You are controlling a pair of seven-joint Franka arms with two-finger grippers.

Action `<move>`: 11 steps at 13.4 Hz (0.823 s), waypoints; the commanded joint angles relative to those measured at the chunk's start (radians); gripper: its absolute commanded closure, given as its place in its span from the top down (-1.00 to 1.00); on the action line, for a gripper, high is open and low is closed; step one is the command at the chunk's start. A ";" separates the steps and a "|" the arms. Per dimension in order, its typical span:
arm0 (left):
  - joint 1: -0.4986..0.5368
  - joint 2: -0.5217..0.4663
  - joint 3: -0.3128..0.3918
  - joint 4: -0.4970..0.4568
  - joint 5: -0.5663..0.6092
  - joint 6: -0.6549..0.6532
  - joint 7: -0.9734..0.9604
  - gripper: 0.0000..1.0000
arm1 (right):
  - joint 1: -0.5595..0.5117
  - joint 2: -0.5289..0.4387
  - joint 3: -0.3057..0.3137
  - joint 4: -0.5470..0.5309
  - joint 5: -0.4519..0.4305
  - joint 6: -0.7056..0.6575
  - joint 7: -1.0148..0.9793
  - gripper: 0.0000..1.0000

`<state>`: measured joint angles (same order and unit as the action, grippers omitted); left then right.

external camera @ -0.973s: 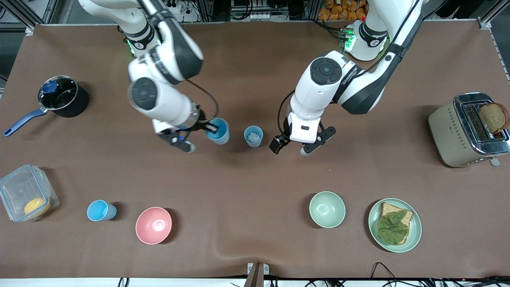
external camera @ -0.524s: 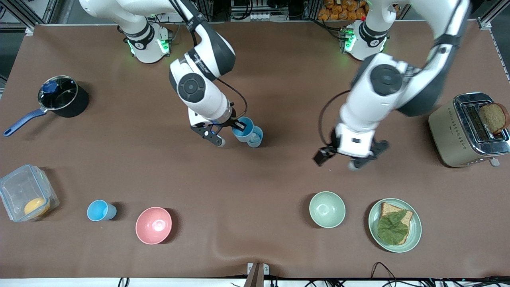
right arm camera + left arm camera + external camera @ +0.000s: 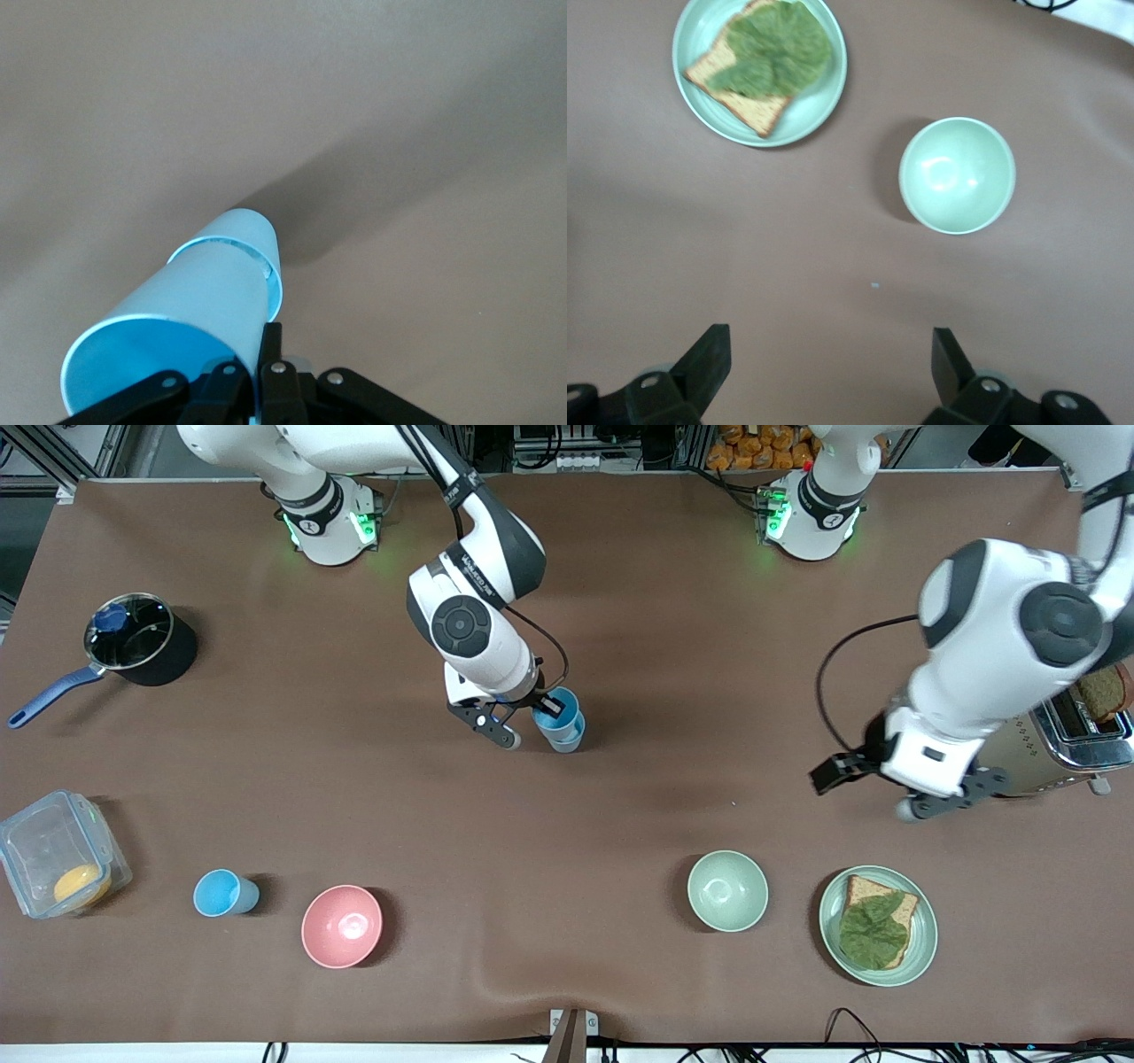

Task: Stack blue cups with both arms
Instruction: 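Lower the blue cup into the tissue cup while the left gripper withdraws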

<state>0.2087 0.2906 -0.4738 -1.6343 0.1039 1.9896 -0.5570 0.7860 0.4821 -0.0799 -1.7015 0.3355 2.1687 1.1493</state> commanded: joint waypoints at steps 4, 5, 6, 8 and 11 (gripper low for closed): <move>0.024 -0.019 -0.002 0.099 -0.007 -0.190 0.095 1.00 | 0.036 0.038 -0.012 0.026 0.014 0.025 0.033 -1.00; 0.024 -0.019 -0.002 0.100 -0.007 -0.204 0.097 1.00 | 0.036 0.039 -0.012 0.026 0.014 0.025 0.033 -1.00; 0.029 -0.021 -0.003 0.099 -0.007 -0.224 0.097 1.00 | 0.036 0.044 -0.012 0.026 0.014 0.025 0.033 -1.00; 0.034 -0.037 -0.003 0.100 -0.007 -0.251 0.098 1.00 | 0.036 0.047 -0.012 0.026 0.007 0.025 0.030 -1.00; 0.044 -0.112 -0.005 0.100 -0.007 -0.323 0.101 1.00 | 0.030 0.047 -0.012 0.026 -0.006 0.017 0.032 0.71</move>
<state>0.2372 0.2564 -0.4738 -1.5247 0.1039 1.7245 -0.4830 0.8097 0.5135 -0.0826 -1.6993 0.3338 2.1935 1.1678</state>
